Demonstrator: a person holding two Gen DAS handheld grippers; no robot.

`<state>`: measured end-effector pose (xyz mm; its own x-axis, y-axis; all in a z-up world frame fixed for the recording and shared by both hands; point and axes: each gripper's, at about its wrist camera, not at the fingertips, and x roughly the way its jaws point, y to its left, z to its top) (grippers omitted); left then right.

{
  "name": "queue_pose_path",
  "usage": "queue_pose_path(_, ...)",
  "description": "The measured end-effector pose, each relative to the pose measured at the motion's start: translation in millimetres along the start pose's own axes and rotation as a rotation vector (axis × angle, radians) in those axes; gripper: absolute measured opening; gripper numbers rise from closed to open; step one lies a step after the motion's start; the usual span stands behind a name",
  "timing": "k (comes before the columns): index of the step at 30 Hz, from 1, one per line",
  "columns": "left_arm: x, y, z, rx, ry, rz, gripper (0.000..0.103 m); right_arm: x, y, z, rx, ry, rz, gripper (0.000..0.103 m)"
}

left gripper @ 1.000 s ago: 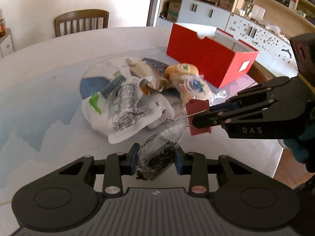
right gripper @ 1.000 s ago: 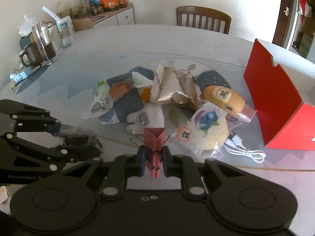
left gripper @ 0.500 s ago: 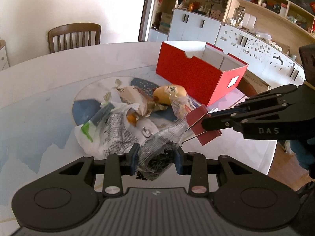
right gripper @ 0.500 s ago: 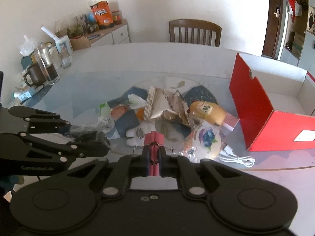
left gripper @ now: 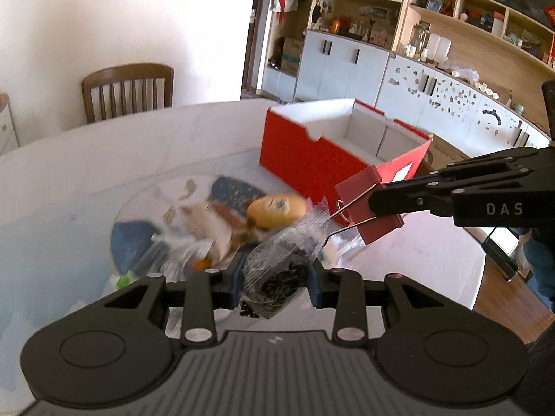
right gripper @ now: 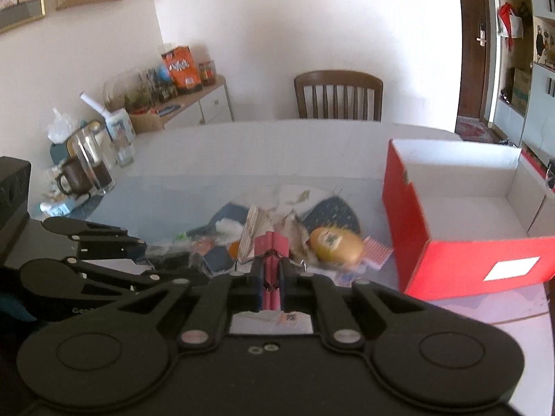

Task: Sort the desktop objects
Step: 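Carry the seaweed bag and pink clip together over the red box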

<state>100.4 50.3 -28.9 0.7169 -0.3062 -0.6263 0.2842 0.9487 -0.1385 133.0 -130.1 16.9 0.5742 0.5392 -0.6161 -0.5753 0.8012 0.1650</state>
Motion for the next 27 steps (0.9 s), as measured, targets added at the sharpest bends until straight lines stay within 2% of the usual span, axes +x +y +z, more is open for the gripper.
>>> queue_pose_path(13, 42, -73, 64, 0.045, -0.050, -0.022, 0.034, -40, -85, 20, 0.043, -0.085, -0.022, 0.007)
queue_pose_path(27, 115, -128, 124, 0.103, -0.044, -0.037, 0.034, -49, -176, 39, 0.047, -0.141, -0.093, 0.007)
